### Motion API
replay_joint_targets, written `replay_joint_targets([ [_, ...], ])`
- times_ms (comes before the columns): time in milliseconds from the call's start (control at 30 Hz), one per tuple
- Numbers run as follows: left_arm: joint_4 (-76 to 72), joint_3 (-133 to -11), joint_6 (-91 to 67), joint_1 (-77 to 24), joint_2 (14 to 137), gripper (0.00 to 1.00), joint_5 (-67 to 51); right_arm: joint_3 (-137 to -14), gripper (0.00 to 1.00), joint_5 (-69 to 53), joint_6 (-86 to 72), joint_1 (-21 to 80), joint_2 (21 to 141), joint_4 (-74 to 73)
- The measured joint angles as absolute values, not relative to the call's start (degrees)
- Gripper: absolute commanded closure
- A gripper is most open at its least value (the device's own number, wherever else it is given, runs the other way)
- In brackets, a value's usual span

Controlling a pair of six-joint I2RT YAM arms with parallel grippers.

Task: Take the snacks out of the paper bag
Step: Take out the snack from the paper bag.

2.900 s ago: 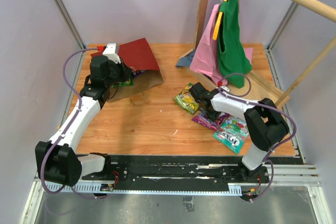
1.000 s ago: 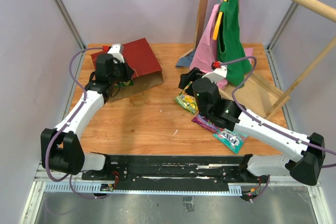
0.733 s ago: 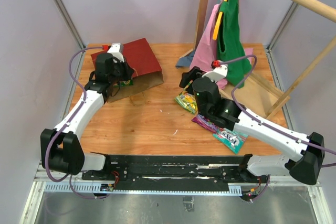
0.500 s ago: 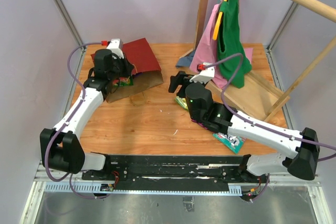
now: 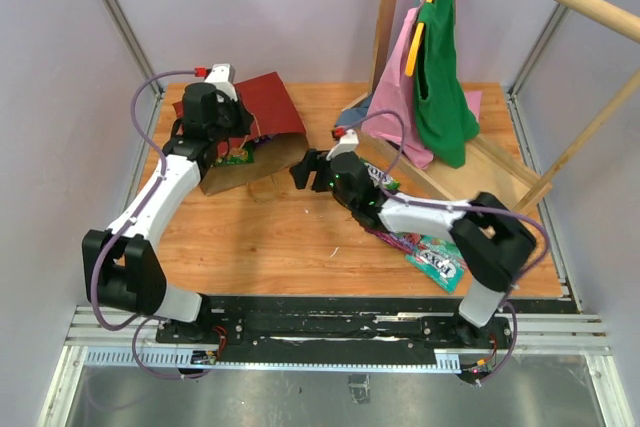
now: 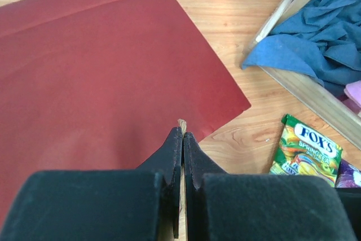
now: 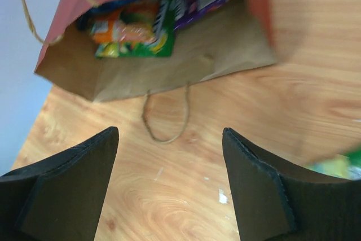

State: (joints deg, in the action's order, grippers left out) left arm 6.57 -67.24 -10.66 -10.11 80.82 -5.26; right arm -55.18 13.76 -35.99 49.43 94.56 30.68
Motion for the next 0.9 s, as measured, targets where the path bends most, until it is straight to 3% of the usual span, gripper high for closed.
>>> replay_joint_targets([
  [167,6.61,-67.26,-10.96,-10.11,82.15,0.99,-5.10,-60.88,0.29,3.79,-43.22,48.97,110.50,42.39],
  [433,6.02,-66.89,-12.27,-10.11,81.73,1.00,-5.30,-72.62,0.37,2.90,-58.35,48.97,127.20,51.51],
  [900,7.11,-65.45,-12.08,-10.11,75.83,0.99,-1.56,-83.90,0.39,7.01,-70.35,48.40,136.18,46.54],
])
